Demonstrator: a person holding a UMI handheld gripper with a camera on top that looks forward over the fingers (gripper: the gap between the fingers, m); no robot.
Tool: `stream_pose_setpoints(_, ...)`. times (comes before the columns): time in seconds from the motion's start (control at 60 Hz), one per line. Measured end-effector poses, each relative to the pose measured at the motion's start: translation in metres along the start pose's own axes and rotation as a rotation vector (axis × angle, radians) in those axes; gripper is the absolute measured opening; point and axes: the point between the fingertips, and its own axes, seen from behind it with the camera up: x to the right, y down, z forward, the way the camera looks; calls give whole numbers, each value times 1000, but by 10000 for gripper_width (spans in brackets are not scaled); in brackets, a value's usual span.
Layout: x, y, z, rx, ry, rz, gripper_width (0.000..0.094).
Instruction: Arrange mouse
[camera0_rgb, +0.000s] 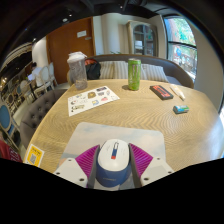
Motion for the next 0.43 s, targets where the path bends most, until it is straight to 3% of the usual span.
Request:
stream_pose_setpoints(0.083,-4,5,-2,-54,-13,-48,637)
stream_pose_setpoints(0.117,-6,7,-6,-81,-18,-50,760)
stream_pose_setpoints(0.133,-6,8,-9,-90,-18,-53,876)
stream_pose_setpoints(0.183,-7,7,-21,-91,-14,-73,827)
stream_pose_setpoints(0.283,-5,13,-58,-78,13,-66,849)
stream_pose_setpoints(0.3,-6,17,-66,-79,11,-57,886)
stream_pose_setpoints(0.317,-7,21,-73,-80,10,-47,839)
stream_pose_setpoints(0.433,-2,59,-124,-105,50,48,848)
